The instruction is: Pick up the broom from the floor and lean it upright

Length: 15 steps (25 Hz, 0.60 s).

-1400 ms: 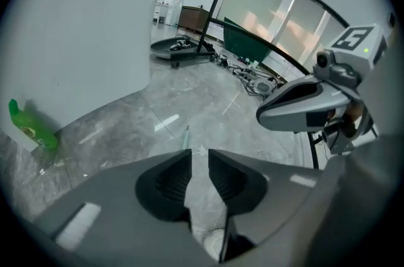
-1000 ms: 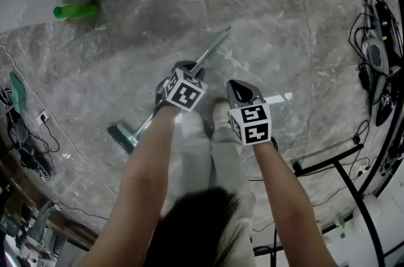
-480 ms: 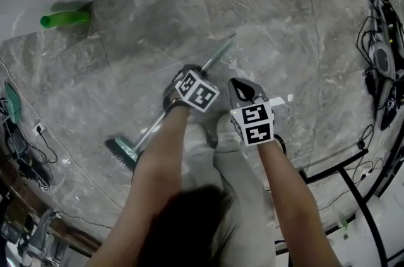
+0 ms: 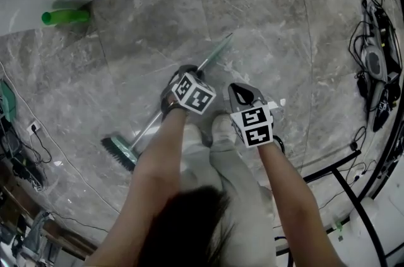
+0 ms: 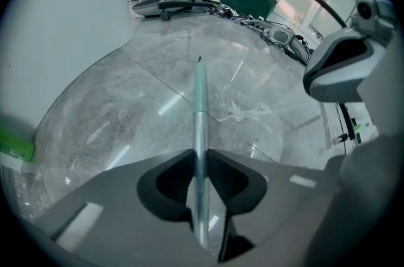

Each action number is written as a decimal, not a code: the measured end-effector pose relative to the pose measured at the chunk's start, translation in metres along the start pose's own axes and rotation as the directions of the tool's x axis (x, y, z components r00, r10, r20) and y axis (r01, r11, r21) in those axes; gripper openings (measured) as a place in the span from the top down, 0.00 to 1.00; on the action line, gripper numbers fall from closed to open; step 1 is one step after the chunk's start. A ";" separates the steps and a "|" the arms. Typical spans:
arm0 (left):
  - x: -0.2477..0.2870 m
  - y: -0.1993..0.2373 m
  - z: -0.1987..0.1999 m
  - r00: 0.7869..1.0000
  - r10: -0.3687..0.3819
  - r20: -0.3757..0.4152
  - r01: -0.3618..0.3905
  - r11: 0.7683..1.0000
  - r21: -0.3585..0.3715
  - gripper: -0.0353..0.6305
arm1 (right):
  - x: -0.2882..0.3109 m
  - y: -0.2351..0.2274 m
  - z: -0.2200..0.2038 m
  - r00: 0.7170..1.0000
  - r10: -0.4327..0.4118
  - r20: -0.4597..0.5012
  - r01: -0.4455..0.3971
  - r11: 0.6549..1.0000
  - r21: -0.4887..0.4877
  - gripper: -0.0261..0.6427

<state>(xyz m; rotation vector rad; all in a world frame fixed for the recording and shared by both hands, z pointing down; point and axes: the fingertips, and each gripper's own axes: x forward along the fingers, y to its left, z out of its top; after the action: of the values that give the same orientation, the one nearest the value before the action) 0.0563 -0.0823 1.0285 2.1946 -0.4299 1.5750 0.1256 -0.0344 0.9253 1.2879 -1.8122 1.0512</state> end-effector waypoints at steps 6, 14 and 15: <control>-0.049 0.009 0.034 0.995 0.037 0.097 -0.036 0.999 -0.013 0.84 | -0.032 0.014 0.019 1.000 0.011 0.008 -0.011 1.000 -0.028 0.96; -0.142 0.040 0.076 0.965 0.124 0.233 -0.102 0.989 -0.105 0.84 | -0.087 0.044 0.093 0.995 0.066 0.073 -0.054 0.986 -0.157 0.96; -0.153 0.045 0.080 0.960 0.137 0.245 -0.111 0.987 -0.120 0.84 | -0.095 0.046 0.105 0.994 0.069 0.090 -0.053 0.985 -0.166 0.96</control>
<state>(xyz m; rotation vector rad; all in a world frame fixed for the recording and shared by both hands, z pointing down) 0.0525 -0.1587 0.8670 2.3334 -0.7235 1.3010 0.1020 -0.0797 0.7858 1.2082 -1.9766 0.8657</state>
